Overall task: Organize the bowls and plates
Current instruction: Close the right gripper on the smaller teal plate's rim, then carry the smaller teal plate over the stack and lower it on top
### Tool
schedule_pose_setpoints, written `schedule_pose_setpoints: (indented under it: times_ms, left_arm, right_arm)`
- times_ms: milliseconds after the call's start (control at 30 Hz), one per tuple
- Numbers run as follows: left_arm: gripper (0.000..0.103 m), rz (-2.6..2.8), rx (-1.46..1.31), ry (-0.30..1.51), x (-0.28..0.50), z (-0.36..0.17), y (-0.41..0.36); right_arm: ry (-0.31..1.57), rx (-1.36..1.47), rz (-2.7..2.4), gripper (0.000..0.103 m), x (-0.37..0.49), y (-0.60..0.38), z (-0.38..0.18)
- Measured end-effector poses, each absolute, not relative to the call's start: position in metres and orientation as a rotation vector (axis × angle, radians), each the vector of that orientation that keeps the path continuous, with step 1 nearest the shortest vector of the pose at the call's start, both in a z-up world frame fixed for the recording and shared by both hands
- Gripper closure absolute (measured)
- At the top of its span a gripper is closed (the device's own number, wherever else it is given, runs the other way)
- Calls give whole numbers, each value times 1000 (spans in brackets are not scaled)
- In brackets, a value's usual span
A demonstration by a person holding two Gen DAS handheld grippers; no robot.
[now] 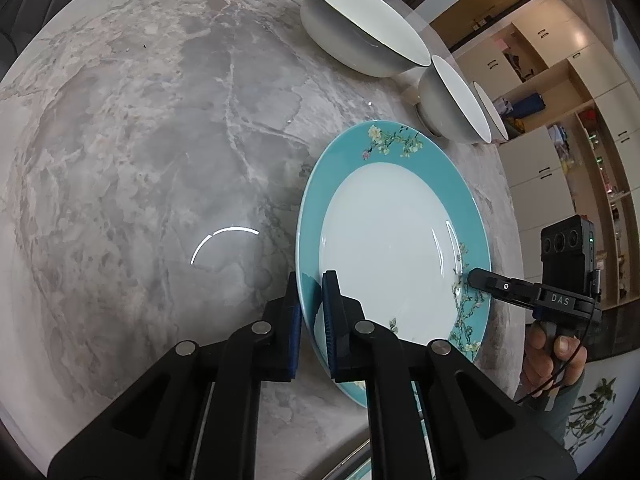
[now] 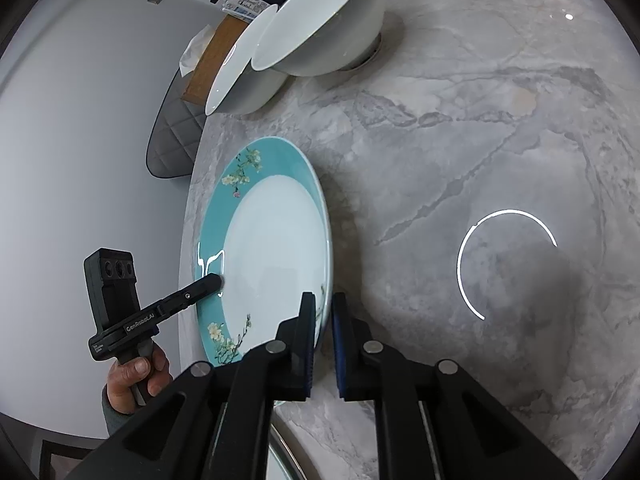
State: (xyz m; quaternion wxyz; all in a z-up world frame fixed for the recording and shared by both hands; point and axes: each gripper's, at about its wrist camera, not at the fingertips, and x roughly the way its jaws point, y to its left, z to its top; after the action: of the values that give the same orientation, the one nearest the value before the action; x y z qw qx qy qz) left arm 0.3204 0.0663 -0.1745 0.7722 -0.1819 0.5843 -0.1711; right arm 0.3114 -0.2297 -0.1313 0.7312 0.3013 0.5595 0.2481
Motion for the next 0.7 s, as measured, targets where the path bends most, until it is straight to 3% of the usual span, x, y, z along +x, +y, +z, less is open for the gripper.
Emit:
schedule_pose_setpoints:
  times_ms: [700]
  left_arm:
    - [95, -398, -384, 1207, 295, -148, 74]
  right_arm:
    - [1184, 640, 541, 92, 297, -228, -108]
